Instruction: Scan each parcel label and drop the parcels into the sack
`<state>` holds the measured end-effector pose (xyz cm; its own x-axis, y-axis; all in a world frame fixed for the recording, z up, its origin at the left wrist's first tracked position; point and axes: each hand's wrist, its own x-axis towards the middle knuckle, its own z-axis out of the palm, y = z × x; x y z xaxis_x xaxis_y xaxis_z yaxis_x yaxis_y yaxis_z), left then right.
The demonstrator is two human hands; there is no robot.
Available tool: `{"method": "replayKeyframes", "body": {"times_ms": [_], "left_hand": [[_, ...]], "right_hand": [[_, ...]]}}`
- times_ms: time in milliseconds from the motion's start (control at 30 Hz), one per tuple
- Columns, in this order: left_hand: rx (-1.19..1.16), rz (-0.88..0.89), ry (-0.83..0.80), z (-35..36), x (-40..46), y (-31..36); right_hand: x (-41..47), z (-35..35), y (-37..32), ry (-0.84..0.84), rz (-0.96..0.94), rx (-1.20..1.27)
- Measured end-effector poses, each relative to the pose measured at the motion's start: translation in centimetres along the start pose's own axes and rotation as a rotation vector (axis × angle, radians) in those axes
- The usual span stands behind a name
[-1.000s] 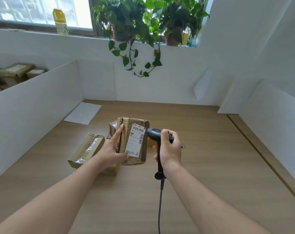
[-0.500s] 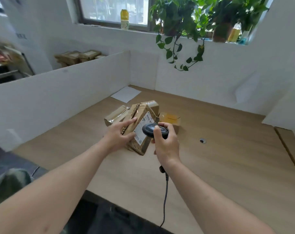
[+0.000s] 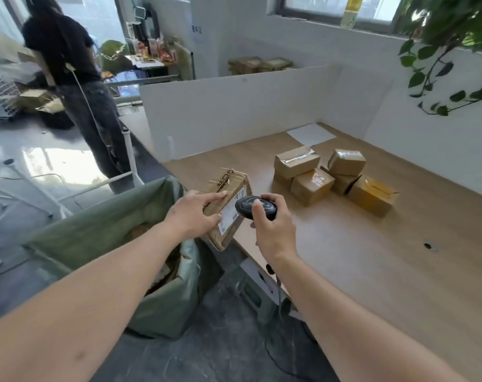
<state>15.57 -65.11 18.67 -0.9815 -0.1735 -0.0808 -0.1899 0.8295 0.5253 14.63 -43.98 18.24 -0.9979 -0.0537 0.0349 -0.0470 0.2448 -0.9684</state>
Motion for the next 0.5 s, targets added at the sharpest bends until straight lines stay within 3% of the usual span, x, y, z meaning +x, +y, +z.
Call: {"method": "replayKeyframes", "body": {"times_ms": [500], "left_hand": [[0.086, -0.2, -0.078, -8.5, -8.6, -23.5]], "right_hand": [[-8.4, 22.5, -2.3, -0.174, 0.071, -0.038]]}}
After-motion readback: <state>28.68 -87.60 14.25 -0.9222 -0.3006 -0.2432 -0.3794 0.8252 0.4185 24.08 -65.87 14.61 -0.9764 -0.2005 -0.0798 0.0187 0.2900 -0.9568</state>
